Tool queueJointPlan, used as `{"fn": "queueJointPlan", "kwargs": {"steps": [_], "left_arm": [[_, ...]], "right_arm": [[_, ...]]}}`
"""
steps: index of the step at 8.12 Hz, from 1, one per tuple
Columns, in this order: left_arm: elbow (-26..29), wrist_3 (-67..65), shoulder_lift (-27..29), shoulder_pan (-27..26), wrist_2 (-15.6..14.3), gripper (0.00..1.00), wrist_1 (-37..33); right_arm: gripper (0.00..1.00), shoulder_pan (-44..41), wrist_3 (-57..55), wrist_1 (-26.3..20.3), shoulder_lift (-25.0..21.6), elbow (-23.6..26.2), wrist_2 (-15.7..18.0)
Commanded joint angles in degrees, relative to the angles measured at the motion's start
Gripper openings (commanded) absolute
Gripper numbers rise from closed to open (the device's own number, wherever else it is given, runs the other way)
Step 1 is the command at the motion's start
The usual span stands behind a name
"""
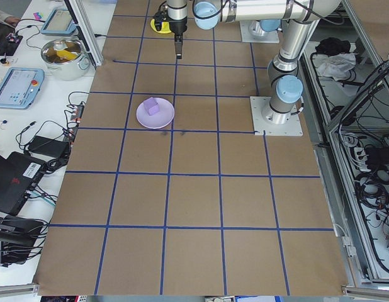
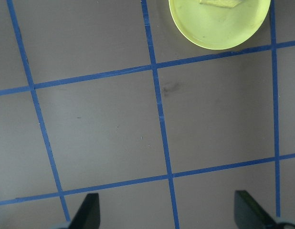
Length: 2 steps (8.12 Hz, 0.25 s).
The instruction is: Sort blocks by color into plates
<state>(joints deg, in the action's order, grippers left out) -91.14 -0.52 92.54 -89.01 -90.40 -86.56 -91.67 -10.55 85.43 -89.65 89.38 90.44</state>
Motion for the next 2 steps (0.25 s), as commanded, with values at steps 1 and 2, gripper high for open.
{"fn": "queueJointPlan", "kwargs": {"steps": [1, 2], "left_arm": [[-0.4, 0.0, -0.1, 0.0, 0.0, 1.00, 0.4], [-0.4, 0.0, -0.2, 0.0, 0.1, 1.00, 0.4]], "right_arm": [[1.00, 0.0, 0.0, 0.1, 0.0, 0.0, 0.1], [1.00, 0.0, 0.0, -0.2, 0.1, -0.1, 0.3]]}}
